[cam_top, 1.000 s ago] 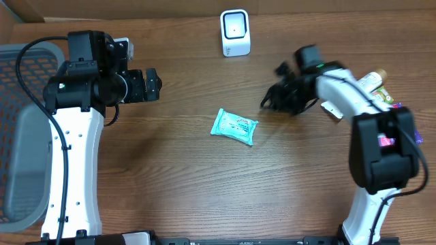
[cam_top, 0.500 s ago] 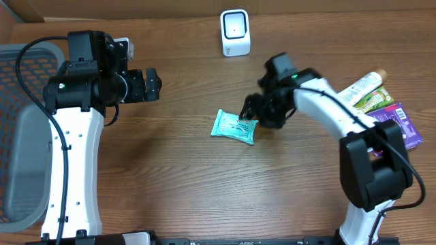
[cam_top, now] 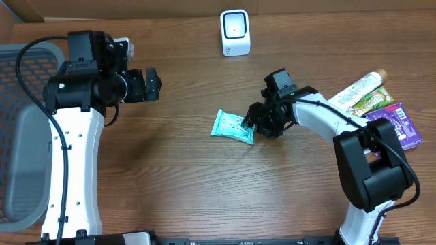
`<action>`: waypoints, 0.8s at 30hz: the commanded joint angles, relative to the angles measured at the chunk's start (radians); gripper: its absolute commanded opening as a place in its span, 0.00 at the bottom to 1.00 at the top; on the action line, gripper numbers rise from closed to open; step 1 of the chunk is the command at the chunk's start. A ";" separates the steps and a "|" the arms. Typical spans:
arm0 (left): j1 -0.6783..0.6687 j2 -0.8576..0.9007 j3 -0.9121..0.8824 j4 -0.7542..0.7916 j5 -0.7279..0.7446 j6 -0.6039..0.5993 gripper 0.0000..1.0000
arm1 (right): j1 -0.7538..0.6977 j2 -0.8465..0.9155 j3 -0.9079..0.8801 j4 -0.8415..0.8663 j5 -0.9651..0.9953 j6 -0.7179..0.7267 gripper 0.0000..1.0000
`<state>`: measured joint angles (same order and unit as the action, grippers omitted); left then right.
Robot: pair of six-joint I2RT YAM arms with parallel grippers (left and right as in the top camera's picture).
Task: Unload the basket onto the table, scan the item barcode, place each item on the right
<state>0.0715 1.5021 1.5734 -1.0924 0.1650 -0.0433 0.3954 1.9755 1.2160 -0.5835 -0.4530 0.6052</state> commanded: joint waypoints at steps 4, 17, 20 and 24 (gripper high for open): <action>-0.006 0.003 0.018 -0.001 0.008 0.025 1.00 | 0.021 -0.015 -0.093 0.128 0.008 0.136 0.57; -0.006 0.003 0.018 -0.001 0.008 0.025 1.00 | 0.020 -0.016 -0.095 0.164 0.014 0.150 0.04; -0.006 0.003 0.018 -0.001 0.008 0.025 1.00 | 0.010 -0.031 -0.089 0.163 -0.020 0.136 0.04; -0.006 0.003 0.018 0.000 0.008 0.025 0.99 | -0.006 -0.100 -0.069 0.145 -0.038 0.050 0.04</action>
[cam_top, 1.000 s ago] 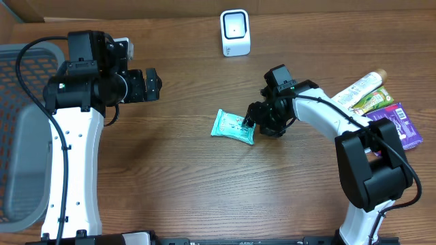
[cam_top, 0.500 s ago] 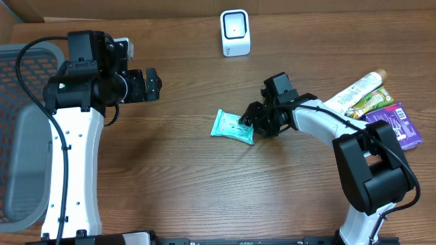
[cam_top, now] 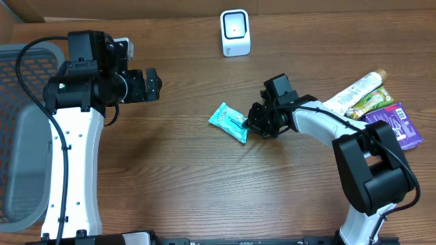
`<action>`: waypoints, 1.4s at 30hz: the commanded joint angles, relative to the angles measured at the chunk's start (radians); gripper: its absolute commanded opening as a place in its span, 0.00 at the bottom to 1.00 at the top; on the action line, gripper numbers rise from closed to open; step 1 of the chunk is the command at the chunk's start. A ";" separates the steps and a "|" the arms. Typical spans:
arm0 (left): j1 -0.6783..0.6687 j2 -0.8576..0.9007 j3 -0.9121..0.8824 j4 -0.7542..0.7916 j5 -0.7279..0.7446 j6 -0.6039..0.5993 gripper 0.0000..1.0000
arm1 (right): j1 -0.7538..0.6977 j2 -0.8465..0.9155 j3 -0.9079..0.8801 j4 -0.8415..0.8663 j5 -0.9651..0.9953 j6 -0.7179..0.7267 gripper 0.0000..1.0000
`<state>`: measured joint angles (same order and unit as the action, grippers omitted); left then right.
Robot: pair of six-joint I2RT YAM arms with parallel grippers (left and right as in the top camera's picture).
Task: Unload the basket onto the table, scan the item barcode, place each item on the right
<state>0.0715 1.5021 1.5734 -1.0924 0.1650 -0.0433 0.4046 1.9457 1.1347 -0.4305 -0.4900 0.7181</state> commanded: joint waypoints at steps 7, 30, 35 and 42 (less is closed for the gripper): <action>-0.006 0.003 0.018 -0.001 0.008 0.025 1.00 | -0.014 -0.217 0.117 -0.229 0.304 -0.151 0.04; -0.006 0.003 0.018 -0.001 0.008 0.025 1.00 | 0.079 0.038 0.476 -1.173 1.011 -0.094 0.04; -0.006 0.003 0.018 -0.001 0.008 0.025 1.00 | 0.109 0.129 0.504 -1.175 1.013 -0.094 0.04; -0.006 0.003 0.018 -0.001 0.008 0.025 1.00 | 0.174 0.138 0.537 -1.138 1.013 -0.098 0.04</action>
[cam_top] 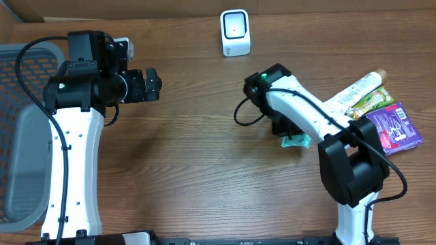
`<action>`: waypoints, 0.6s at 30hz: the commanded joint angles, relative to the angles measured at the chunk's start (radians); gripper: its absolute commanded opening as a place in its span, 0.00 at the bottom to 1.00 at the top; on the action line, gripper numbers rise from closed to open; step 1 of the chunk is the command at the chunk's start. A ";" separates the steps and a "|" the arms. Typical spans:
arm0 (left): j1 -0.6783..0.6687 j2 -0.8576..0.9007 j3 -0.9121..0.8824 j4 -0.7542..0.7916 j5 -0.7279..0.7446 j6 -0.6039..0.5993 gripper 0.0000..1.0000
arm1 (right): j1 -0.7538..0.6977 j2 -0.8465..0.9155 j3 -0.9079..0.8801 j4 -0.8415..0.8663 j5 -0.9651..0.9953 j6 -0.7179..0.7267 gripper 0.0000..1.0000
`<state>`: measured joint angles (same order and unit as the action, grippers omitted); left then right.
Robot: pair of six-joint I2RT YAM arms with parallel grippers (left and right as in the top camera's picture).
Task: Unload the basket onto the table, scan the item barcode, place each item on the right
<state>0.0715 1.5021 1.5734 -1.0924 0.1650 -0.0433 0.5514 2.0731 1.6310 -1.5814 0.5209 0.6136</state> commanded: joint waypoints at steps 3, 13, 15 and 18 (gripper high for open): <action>-0.006 0.003 0.018 -0.001 0.008 0.025 1.00 | 0.060 0.011 0.078 0.022 -0.003 0.000 0.04; -0.006 0.003 0.018 -0.001 0.008 0.025 1.00 | 0.144 0.011 0.116 -0.114 0.365 -0.071 0.04; -0.006 0.003 0.018 -0.001 0.008 0.025 1.00 | 0.144 0.010 0.117 -0.114 0.385 -0.079 0.04; -0.006 0.003 0.018 -0.001 0.008 0.025 1.00 | 0.144 0.011 0.117 -0.104 0.385 -0.080 0.04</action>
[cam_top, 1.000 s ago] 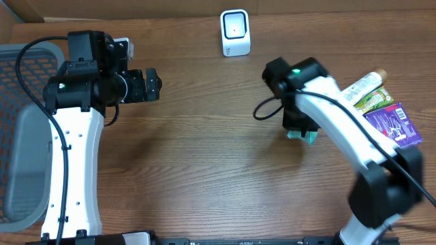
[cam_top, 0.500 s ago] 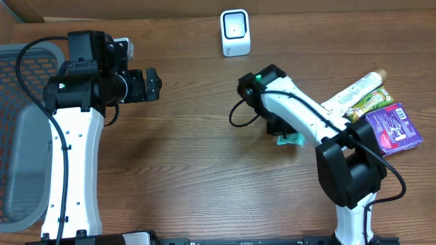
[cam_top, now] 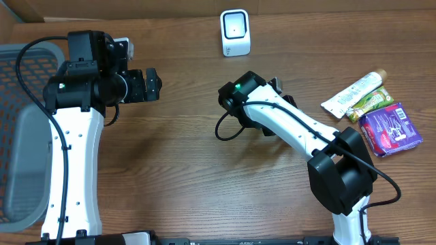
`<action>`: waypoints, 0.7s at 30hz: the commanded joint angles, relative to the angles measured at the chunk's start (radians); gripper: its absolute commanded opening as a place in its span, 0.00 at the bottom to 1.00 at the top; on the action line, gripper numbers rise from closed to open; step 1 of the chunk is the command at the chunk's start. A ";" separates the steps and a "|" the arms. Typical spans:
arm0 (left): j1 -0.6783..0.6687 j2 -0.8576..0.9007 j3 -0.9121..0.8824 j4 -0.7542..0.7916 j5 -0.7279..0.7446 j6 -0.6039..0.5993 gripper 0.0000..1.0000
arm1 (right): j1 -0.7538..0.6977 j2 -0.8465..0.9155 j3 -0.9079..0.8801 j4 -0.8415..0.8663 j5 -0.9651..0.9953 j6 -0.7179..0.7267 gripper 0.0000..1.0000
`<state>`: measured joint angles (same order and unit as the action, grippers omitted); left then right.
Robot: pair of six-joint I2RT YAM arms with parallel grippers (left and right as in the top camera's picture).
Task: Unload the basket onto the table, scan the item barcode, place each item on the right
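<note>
The white barcode scanner (cam_top: 235,32) stands at the back middle of the table. My right arm is folded over the table's middle, its elbow with a green light on the left. Its gripper (cam_top: 276,87) is just behind that, below and right of the scanner. The arm covers the fingers, so their state does not show. The teal packet is hidden from the overhead view. My left gripper (cam_top: 154,83) hangs at the left with its fingers apart and nothing between them.
A white tube (cam_top: 354,93), a green packet (cam_top: 372,102) and a purple packet (cam_top: 387,129) lie at the right edge. A grey mesh basket (cam_top: 20,136) sits off the table's left side.
My right arm has swung left and back, so its elbow now sits nearer the scanner. The teal packet, seen below the wrist before, no longer shows. The left arm is unchanged.
My right gripper was on the teal packet lying at mid-table. The packet then stood tilted in the gripper. Later it hung under the wrist further right. Now the arm is folded toward the scanner and the packet is out of sight.
</note>
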<state>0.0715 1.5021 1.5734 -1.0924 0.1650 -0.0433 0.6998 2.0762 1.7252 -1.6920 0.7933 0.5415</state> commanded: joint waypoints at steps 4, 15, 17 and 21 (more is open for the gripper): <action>-0.006 0.003 0.018 -0.001 0.008 0.025 0.99 | -0.005 0.011 0.020 0.045 0.065 -0.071 0.04; -0.006 0.003 0.018 -0.001 0.008 0.025 0.99 | -0.006 0.013 -0.033 -0.003 0.099 -0.221 0.04; -0.006 0.003 0.018 -0.001 0.008 0.025 1.00 | -0.008 0.013 -0.040 0.004 0.066 -0.256 0.04; -0.006 0.003 0.018 -0.001 0.008 0.025 0.99 | -0.008 0.013 -0.061 0.042 0.059 -0.261 0.04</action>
<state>0.0715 1.5021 1.5734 -1.0924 0.1650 -0.0433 0.6987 2.0884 1.6836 -1.6695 0.8555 0.3134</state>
